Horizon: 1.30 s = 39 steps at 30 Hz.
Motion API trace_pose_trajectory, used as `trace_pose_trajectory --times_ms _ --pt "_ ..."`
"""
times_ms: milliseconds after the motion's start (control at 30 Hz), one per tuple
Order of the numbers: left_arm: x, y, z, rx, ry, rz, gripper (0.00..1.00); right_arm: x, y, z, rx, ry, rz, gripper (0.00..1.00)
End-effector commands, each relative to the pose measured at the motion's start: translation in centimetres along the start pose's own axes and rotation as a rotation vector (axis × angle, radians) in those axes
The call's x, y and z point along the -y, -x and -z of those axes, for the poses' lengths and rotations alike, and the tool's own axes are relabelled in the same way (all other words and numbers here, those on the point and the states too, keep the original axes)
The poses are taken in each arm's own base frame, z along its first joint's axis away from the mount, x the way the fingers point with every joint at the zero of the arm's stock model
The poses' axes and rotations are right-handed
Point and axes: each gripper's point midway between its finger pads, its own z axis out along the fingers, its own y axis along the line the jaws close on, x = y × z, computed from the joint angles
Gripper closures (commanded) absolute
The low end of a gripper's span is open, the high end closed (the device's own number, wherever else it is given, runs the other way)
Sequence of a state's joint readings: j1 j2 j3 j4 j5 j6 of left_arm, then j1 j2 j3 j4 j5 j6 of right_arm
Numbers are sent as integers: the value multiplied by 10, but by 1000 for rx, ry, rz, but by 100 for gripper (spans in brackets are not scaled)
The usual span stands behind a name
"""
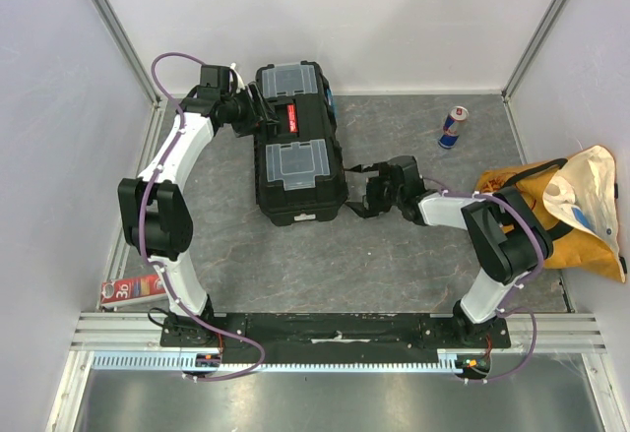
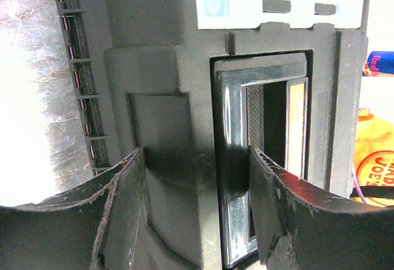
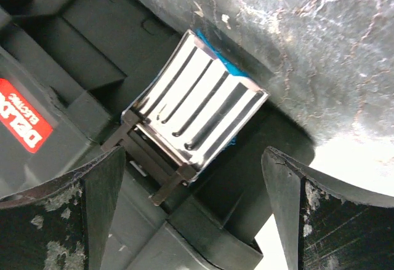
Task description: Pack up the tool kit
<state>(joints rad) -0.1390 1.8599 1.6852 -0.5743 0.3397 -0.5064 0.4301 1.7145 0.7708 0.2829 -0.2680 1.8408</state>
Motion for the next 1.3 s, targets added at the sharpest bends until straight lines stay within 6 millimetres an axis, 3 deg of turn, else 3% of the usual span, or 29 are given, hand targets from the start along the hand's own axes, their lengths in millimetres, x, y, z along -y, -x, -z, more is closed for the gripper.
trace_pose_trajectory --times_ms 0,300,467,667,833,1067,1200,1267 --pt "6 -8 20 -31 -30 -23 33 -39 -20 4 -64 140 -122 2" --pt "5 -8 20 -33 -27 -22 33 -46 -15 -8 -57 191 -191 2" --pt "5 -7 21 -30 -23 -28 33 -32 -4 -7 7 166 -146 2" --pt "3 -6 21 -28 -17 -30 33 -16 17 -1 111 95 -25 11" --pt "3 -8 21 -32 -19 -29 33 -34 35 7 186 150 38 18" --pt "3 -8 20 -34 -20 -28 34 -51 39 11 220 186 128 40" --pt "4 -8 21 -35 -21 -25 34 -66 35 9 211 216 189 67" --pt "3 -9 20 -38 -20 -25 34 -72 34 9 219 221 217 75"
